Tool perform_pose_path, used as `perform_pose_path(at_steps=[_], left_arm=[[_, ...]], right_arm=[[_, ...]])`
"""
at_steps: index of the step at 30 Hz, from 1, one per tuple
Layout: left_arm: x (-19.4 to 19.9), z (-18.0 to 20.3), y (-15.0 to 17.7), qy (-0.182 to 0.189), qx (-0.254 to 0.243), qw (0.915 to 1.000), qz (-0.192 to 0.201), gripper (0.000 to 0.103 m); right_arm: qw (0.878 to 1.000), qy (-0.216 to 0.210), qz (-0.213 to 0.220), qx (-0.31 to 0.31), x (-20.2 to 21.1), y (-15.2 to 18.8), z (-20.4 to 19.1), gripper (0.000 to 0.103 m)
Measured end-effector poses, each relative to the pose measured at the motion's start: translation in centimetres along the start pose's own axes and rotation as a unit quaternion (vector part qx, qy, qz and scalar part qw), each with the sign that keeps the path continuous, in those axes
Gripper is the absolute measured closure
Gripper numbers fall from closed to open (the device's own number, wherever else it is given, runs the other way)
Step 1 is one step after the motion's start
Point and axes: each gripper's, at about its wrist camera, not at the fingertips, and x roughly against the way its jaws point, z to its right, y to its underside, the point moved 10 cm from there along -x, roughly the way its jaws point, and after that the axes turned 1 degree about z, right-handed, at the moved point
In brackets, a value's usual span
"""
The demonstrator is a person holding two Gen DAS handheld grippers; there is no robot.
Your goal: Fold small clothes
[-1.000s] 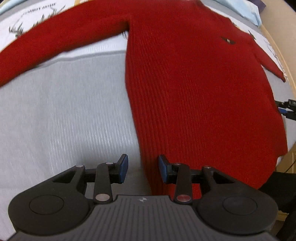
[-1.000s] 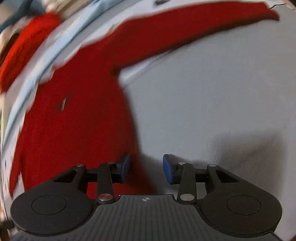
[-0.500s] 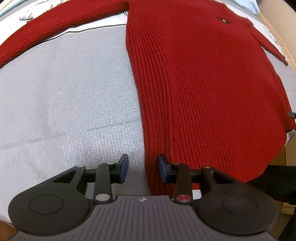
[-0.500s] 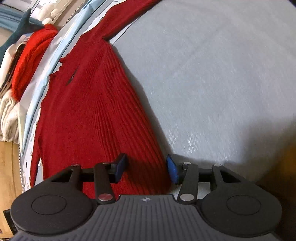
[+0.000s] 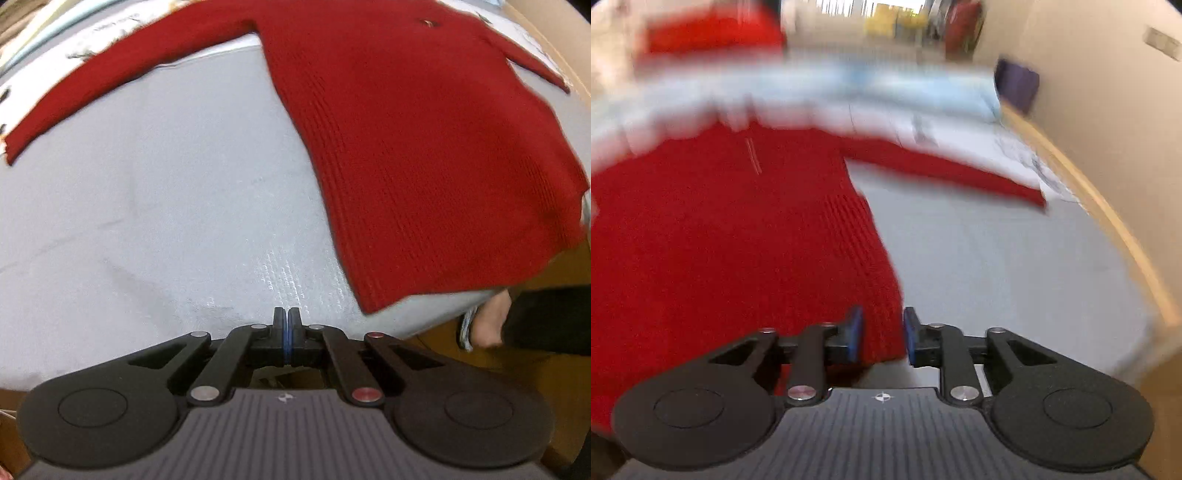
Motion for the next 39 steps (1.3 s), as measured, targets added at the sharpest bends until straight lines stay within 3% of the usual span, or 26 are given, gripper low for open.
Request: perform_pose_path(at_steps=[1,2,3,4,5,6,12,13,15,16,18,22,24,25,28,29,31,34,35,36,37,39], left_arm=[[0.2,0.4,-0.5,0.021,0.007,0.9997,0.013,0.101],[0.4,0.8,-1.3,0.042,0.017,0.9986,0.027,0.094],[0.6,1.0,-1.9,0.059,0.029,0.9972,0.038,0.087],[0.3,1.7,-2.5,0.073,0.044,0.9954,0.045,0.072],[0.0,2.0,-2.8,0.080,0.054,0.9943,0.044,0.069],[-0.5,2.1,-2.9,0.086,0.064,0.9936,0.037,0.069],[-3.1,3.2,-3.0,0.078,0.067,0.9947,-0.001,0.070],[-3.6,3.0,-3.2,0.076,0.065,0.9950,0.002,0.072],[-3.6,3.3,-3.7,0.077,0.060,0.9951,0.013,0.094],[-3.5,3.5,-3.8,0.078,0.055,0.9953,0.017,0.096],[-3.0,3.7,-3.5,0.073,0.035,0.9965,0.023,0.098],[0.2,2.7,-3.2,0.056,0.002,0.9973,0.047,0.099],[0.5,1.9,-2.4,0.019,-0.020,0.9986,0.044,0.099],[0.0,1.7,-2.0,0.013,-0.024,0.9991,0.033,0.099],[-1.4,2.2,-1.1,0.016,-0.036,0.9992,0.005,0.098],[-1.5,2.4,-1.2,0.023,-0.033,0.9992,0.002,0.097],[-1.0,1.9,-2.0,0.038,-0.021,0.9990,0.011,0.095],[-0.3,1.5,-3.4,0.047,-0.005,0.9984,0.032,0.081],[-0.4,1.4,-3.7,0.047,0.002,0.9984,0.033,0.071],[-0.5,1.1,-3.9,0.045,0.010,0.9985,0.031,0.068],[-1.0,0.9,-4.3,0.045,0.015,0.9986,0.025,0.068],[-1.9,0.8,-4.2,0.046,0.026,0.9985,0.013,0.068]], right_arm=[[0.999,0.003,-0.041,-0.027,-1.7,1.5,0.6,0.078],[0.993,-0.005,-0.074,-0.093,-2.9,2.7,1.8,0.076],[0.984,-0.028,-0.079,-0.160,-3.5,2.8,2.5,0.073],[0.973,-0.054,-0.073,-0.214,-3.7,2.6,3.1,0.069],[0.963,-0.074,-0.065,-0.252,-4.0,2.2,3.5,0.061],[0.958,-0.081,-0.059,-0.267,-4.2,1.9,3.8,0.055],[0.937,-0.121,-0.086,-0.316,-7.3,3.1,3.7,0.051],[0.938,-0.120,-0.082,-0.316,-7.6,3.2,3.7,0.051],[0.945,-0.115,-0.069,-0.299,-7.4,2.8,3.4,0.055],[0.950,-0.112,-0.062,-0.284,-7.1,2.3,3.0,0.059],[0.957,-0.111,-0.055,-0.261,-7.0,2.4,2.2,0.086],[0.989,-0.085,0.016,-0.120,-3.1,0.1,-0.3,0.089],[0.990,-0.105,0.057,-0.070,0.0,-1.3,-1.9,0.089],[0.990,-0.110,0.049,-0.074,0.6,-1.2,-2.0,0.089],[0.989,-0.090,-0.069,-0.096,-1.6,2.7,-0.7,0.089],[0.989,-0.044,-0.107,-0.094,-2.7,4.3,0.5,0.089],[0.988,0.001,-0.105,-0.110,-3.1,4.3,2.4,0.087],[0.983,-0.045,-0.034,-0.174,-1.9,2.0,3.0,0.083],[0.979,-0.079,-0.025,-0.189,-1.7,1.7,2.4,0.074],[0.976,-0.099,-0.031,-0.194,-1.9,1.8,1.9,0.058],[0.974,-0.112,-0.043,-0.194,-2.4,2.1,1.2,0.050],[0.974,-0.117,-0.077,-0.179,-3.6,3.9,-0.2,0.046]])
